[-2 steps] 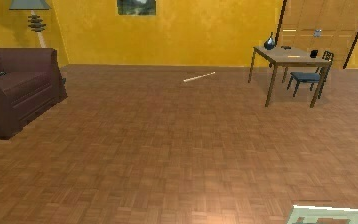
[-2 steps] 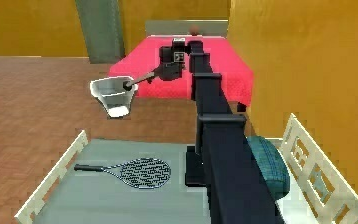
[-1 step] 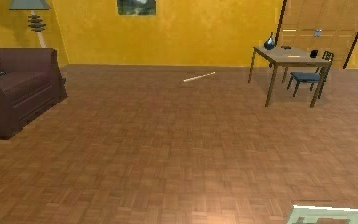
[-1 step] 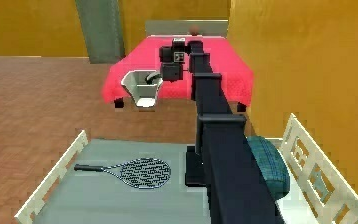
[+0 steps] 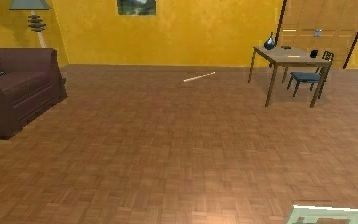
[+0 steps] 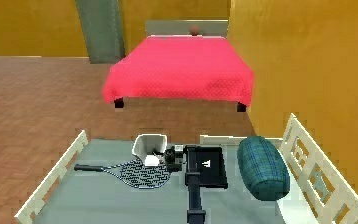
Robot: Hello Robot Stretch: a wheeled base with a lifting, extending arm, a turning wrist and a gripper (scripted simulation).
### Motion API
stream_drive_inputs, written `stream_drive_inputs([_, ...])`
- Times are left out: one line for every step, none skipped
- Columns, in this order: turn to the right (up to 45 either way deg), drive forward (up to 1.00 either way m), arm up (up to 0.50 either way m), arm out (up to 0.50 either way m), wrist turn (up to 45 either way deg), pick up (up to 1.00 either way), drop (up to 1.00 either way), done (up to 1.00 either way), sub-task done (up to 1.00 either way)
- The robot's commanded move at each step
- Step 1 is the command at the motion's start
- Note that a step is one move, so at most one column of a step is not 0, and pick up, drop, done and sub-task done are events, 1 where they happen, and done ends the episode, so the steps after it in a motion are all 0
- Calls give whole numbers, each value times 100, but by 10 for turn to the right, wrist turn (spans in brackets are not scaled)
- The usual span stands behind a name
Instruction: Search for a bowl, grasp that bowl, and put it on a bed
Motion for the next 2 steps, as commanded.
stream_drive_inputs([0, 0, -32, 0, 0, 0, 0, 0, 0])
stream_drive_inputs([0, 0, 0, 0, 0, 0, 100, 0, 0])
